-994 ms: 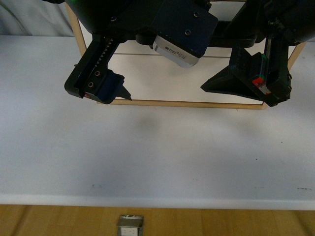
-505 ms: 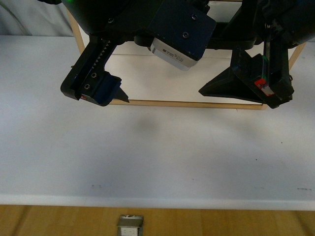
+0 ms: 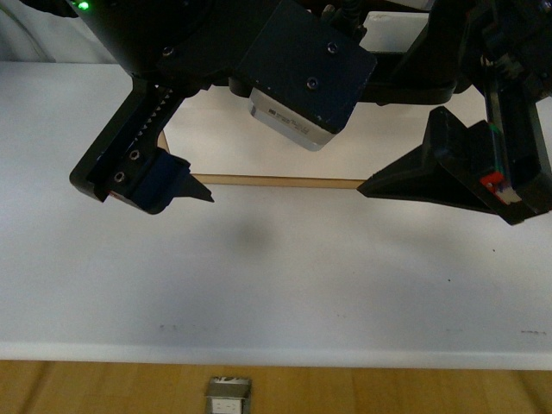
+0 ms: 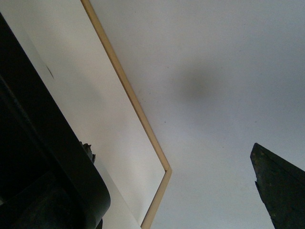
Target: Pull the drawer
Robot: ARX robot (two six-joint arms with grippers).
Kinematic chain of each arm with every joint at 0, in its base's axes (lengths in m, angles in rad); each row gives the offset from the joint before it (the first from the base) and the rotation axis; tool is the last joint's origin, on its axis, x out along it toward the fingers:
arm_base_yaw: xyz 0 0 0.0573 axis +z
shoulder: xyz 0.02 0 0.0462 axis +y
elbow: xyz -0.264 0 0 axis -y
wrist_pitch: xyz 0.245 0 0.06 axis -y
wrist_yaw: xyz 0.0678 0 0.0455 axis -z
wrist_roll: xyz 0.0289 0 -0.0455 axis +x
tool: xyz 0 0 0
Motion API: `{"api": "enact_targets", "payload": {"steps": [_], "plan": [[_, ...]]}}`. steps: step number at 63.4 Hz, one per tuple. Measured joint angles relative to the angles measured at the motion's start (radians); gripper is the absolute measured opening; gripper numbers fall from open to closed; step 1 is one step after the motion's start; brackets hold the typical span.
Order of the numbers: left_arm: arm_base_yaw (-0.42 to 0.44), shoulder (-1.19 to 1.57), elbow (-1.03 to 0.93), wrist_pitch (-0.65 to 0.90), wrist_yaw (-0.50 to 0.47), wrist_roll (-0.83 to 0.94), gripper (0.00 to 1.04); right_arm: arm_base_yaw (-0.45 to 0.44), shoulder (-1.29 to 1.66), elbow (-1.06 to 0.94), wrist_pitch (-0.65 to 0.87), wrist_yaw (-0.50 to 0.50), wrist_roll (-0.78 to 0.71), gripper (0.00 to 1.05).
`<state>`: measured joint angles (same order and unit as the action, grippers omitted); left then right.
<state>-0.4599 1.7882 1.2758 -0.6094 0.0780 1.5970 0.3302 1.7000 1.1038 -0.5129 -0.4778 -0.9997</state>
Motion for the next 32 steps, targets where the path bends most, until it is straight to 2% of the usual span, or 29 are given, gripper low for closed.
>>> {"api": "enact_targets", "payload": {"steps": [32], "plan": [[-0.020,-0.136,-0.172,0.041,0.033,0.016,0.99,0.058,-0.134,-0.162,0.028,0.036,-0.066,0.96]]}}
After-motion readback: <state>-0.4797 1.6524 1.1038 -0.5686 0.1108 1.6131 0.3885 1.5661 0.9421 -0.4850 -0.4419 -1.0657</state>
